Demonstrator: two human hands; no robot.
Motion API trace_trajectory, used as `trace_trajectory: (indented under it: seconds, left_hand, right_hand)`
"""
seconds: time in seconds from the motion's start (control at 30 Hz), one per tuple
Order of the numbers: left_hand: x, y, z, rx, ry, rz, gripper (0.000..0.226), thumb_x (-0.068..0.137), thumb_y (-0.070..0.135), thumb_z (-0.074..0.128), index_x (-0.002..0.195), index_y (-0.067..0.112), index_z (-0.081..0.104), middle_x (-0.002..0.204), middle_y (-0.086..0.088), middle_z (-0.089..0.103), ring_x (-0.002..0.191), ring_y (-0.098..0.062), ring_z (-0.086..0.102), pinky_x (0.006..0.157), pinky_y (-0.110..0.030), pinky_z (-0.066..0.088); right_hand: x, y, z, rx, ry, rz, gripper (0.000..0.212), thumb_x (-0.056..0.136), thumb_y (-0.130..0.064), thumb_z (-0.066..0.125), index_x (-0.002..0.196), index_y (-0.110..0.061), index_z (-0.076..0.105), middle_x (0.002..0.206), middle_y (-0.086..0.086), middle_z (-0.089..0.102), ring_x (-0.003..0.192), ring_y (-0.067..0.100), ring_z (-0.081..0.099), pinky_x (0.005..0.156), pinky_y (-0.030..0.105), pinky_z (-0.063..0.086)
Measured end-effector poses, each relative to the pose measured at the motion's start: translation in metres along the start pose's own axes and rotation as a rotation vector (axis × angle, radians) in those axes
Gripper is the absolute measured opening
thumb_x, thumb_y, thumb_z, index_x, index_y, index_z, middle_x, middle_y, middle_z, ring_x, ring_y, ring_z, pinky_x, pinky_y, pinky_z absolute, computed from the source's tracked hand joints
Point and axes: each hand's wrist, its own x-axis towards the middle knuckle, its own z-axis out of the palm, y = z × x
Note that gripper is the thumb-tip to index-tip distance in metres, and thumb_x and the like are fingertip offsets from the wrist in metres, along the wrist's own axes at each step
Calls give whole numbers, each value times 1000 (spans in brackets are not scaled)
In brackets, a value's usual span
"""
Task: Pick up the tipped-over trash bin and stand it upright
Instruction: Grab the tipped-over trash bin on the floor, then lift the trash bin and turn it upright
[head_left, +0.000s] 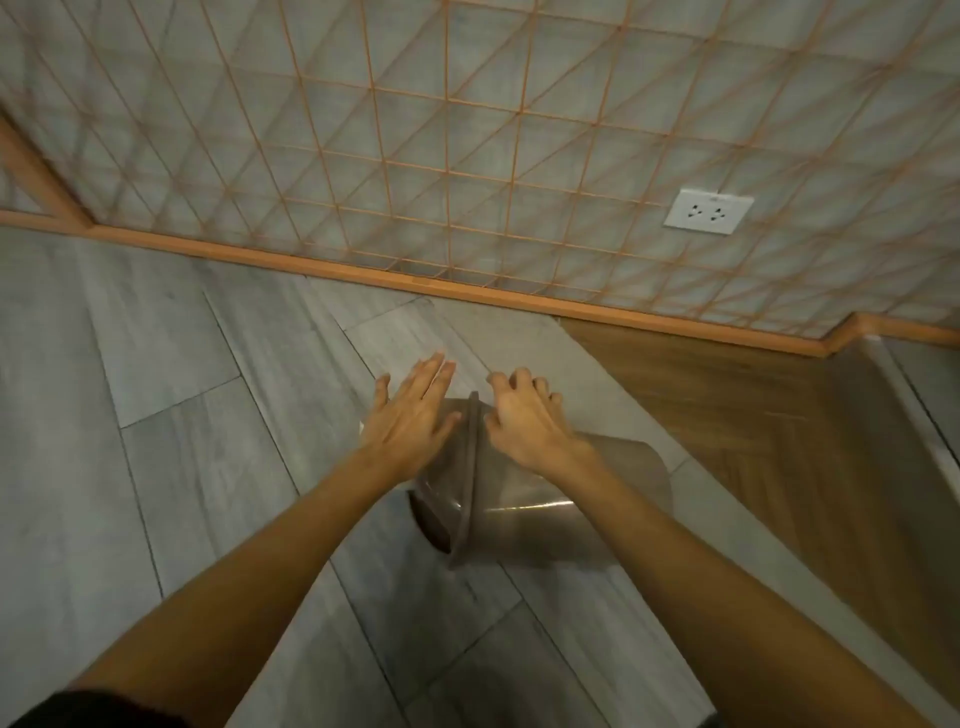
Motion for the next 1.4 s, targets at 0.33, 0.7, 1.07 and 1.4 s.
trace_trajectory:
  seconds: [0.33,0.7,1.07,1.4]
  left_hand:
    - [-7,-3,15,-478,-122,-669,74,95,47,44,152,13,13,160,-18,7,144,-41,10,113,-62,15]
    - [-6,-7,21,-1393,197,-1083,68,98,37,43,153,25,5,149,-13,38,126,-35,47,106,-51,36]
    - [-18,-3,31,-1460,-13,-1171,47,103,25,28,143,3,36,143,-14,46,128,-32,45,105,-44,34]
    - [-18,-9,12,-1605,-223,-1107,72,91,65,24,138,15,43,145,-13,43,131,-37,38,104,-61,28]
  right_hand:
    - [-6,-20,34,520,-73,253,50,87,-12,62,129,6,42,119,22,61,108,34,61,70,26,42]
    - [-1,-6,35,744,-131,365,14,82,-1,57,79,-13,50,88,13,63,79,28,66,71,44,60]
    - [5,11,8,947,-66,420,19,79,-5,61,66,-16,52,68,5,54,69,17,56,59,29,52]
    - [-10,20,-40,1145,-60,429,20,77,4,58,62,-8,55,61,7,47,55,15,44,49,24,41]
